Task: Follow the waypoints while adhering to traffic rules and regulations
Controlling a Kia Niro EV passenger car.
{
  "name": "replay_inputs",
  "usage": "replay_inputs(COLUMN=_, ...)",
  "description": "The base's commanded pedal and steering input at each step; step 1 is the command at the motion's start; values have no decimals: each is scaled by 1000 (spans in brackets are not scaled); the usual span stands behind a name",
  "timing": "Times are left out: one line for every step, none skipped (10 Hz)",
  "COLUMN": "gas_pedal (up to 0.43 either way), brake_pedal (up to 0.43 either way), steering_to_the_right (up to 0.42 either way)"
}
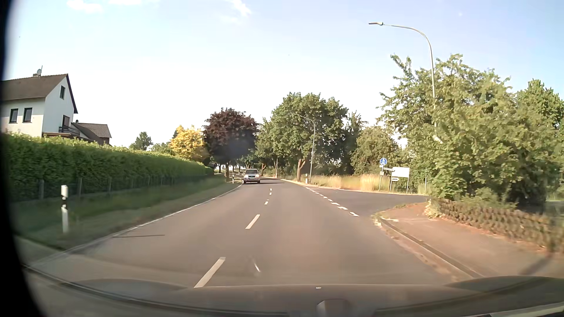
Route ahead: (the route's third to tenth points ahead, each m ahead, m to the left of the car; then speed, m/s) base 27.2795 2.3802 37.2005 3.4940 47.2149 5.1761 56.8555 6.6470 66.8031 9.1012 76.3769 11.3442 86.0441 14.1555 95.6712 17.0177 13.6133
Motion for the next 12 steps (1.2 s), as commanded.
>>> replay_inputs(gas_pedal=169, brake_pedal=6, steering_to_the_right=-10)
replay_inputs(gas_pedal=169, brake_pedal=6, steering_to_the_right=-10)
replay_inputs(gas_pedal=177, brake_pedal=6, steering_to_the_right=-10)
replay_inputs(gas_pedal=177, brake_pedal=6, steering_to_the_right=-10)
replay_inputs(gas_pedal=177, brake_pedal=6, steering_to_the_right=-10)
replay_inputs(gas_pedal=189, brake_pedal=6, steering_to_the_right=-10)
replay_inputs(gas_pedal=189, brake_pedal=6, steering_to_the_right=-10)
replay_inputs(gas_pedal=189, brake_pedal=6, steering_to_the_right=-10)
replay_inputs(gas_pedal=189, brake_pedal=6, steering_to_the_right=-11)
replay_inputs(gas_pedal=189, brake_pedal=6, steering_to_the_right=-11)
replay_inputs(gas_pedal=189, brake_pedal=6, steering_to_the_right=-12)
replay_inputs(gas_pedal=189, brake_pedal=6, steering_to_the_right=-15)
